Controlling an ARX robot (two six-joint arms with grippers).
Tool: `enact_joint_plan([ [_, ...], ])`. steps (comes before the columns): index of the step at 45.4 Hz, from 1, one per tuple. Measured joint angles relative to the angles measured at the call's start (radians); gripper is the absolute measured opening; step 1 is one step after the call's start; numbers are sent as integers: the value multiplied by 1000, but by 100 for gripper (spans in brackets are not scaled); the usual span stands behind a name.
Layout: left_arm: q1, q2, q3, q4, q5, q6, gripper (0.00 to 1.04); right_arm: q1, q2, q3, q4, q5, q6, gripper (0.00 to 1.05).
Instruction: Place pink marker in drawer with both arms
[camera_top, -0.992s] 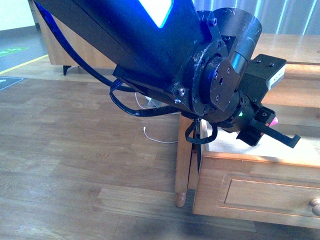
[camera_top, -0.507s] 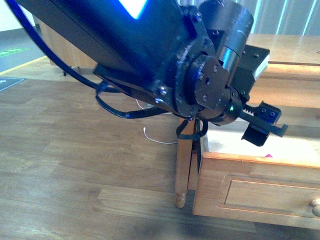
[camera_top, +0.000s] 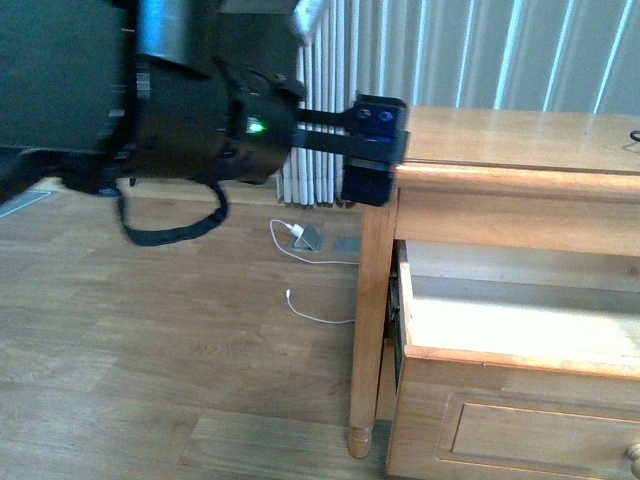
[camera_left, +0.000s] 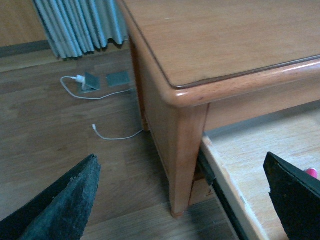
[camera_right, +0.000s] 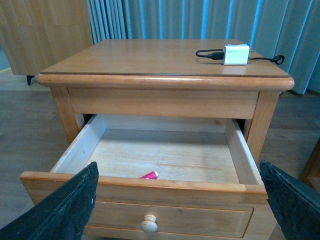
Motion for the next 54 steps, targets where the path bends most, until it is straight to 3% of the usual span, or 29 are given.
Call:
enact_joint_plan([
  [15, 78, -434, -402, 32, -1, -2, 99, 0, 0, 0, 0, 0, 0, 96],
  [27, 85, -812, -679, -82, -97, -24, 99, 0, 0, 0, 0, 0, 0, 96],
  [34, 43, -1049, -808, -213, -211, -51, 99, 0, 0, 0, 0, 0, 0, 96],
  [35, 29, -1381, -912, -485, -305, -159, 99, 0, 0, 0, 0, 0, 0, 96],
  [38, 44, -1449, -926, -522, -310, -187, 99, 0, 0, 0, 0, 0, 0, 96],
  [49, 56, -1496, -935, -529, -322, -220, 99, 0, 0, 0, 0, 0, 0, 96],
  [54, 88, -1584, -1010, -421, -276, -135, 83, 0, 0, 0, 0, 0, 0, 96],
])
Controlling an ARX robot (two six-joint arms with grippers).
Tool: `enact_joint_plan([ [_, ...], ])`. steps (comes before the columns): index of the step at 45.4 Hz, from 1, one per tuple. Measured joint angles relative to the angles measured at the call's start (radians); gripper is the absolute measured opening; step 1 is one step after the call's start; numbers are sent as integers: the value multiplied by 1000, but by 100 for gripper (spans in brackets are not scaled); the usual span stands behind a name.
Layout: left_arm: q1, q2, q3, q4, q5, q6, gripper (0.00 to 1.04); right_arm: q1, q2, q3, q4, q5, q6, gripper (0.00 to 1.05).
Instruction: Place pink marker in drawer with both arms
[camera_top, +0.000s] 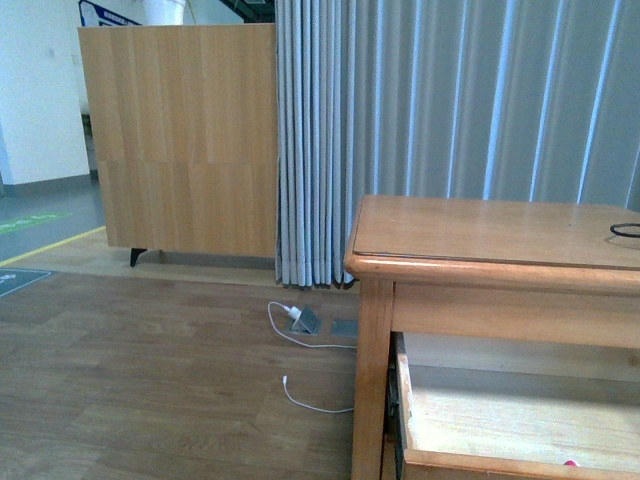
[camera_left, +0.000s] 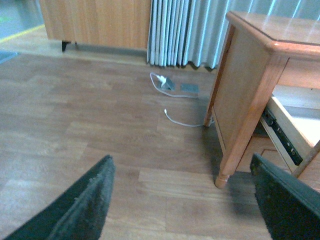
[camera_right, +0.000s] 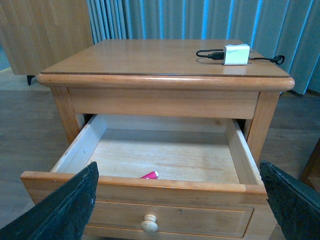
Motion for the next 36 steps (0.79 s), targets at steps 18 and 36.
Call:
enact_joint_plan([
  [18, 232, -102, 0, -45, 213, 72, 15, 0, 0, -1, 0, 0, 0, 96],
  [36, 382, -114, 0, -59, 360, 78, 4, 0, 0, -1, 0, 1, 0, 96],
])
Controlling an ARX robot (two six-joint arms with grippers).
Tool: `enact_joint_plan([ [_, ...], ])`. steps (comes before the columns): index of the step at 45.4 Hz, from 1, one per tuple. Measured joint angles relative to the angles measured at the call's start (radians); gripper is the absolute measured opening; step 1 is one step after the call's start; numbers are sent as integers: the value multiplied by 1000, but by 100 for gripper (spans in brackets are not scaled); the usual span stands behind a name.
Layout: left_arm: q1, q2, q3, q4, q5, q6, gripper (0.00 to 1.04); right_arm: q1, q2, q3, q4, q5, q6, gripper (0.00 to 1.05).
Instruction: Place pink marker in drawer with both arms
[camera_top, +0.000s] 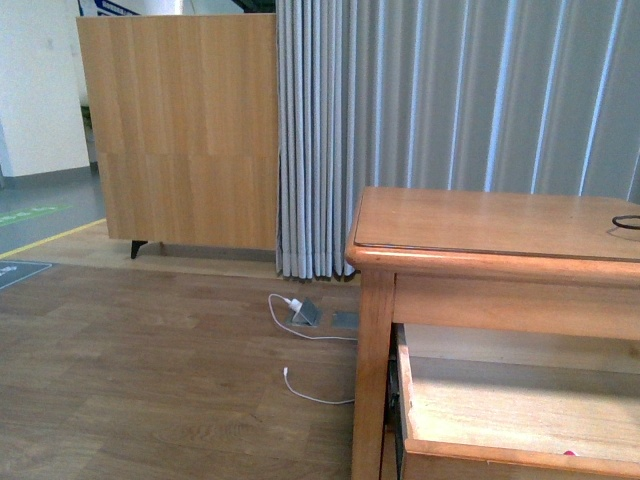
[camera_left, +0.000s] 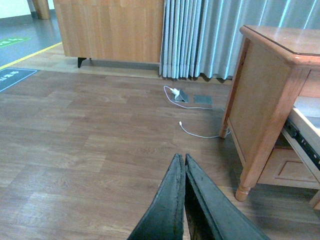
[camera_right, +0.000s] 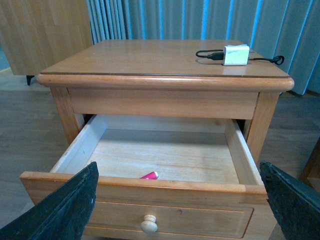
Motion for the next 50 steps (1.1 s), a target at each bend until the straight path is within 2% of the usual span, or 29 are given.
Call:
enact_joint_plan([
  [14, 0, 0, 0, 0, 0, -1, 5, 0, 0, 0, 0, 0, 0, 96],
  [24, 1, 0, 0, 0, 0, 0, 41, 2, 2, 2, -8, 6, 6, 96],
  [27, 1, 0, 0, 0, 0, 0, 57, 34, 17, 49, -184, 43, 58, 96],
  [29, 1, 0, 0, 0, 0, 0, 68, 53, 35, 61, -269, 31, 86, 96],
  [36, 1, 0, 0, 0, 0, 0, 100, 93, 177, 120, -428, -25, 113, 96],
  [44, 1, 0, 0, 0, 0, 2, 99, 203, 409, 140, -371, -43, 113, 96],
  [50, 1, 0, 0, 0, 0, 2, 99, 288, 661, 184, -220, 3, 116, 96],
])
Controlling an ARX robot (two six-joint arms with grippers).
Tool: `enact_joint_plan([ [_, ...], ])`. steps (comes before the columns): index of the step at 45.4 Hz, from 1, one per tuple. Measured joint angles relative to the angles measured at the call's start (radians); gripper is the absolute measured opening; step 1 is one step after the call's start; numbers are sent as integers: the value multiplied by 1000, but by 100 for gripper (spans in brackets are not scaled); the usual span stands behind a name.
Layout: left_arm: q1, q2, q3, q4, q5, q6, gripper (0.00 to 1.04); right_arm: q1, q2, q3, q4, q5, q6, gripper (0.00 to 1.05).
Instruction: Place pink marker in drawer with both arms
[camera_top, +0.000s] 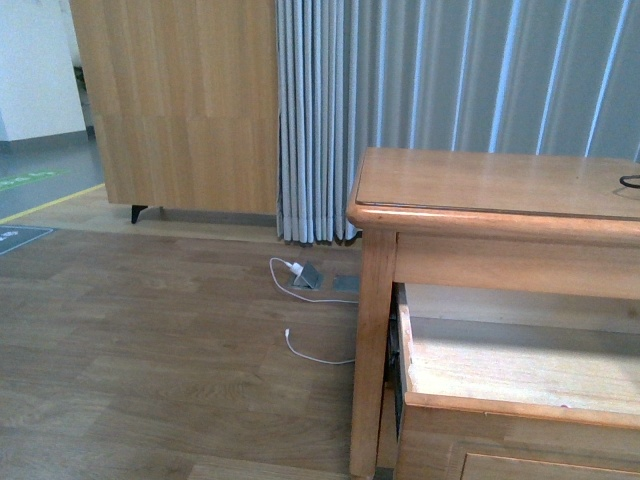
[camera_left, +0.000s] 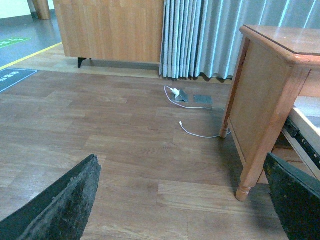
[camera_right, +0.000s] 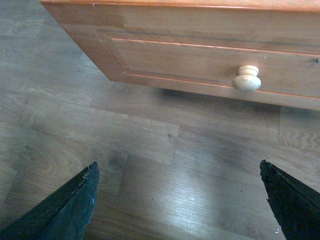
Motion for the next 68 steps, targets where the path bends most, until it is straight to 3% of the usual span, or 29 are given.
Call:
enact_joint_plan([
  [6, 0, 0, 0, 0, 0, 0, 99, 45, 224, 73, 131, 45, 10, 96],
  [18, 0, 0, 0, 0, 0, 0, 99, 51, 544, 224, 323, 144, 23, 96],
  [60, 0, 0, 0, 0, 0, 0, 99, -34, 1057, 578, 678, 318, -38, 96],
  [68, 0, 0, 0, 0, 0, 0, 99, -56, 1121, 655, 682, 323, -41, 96],
])
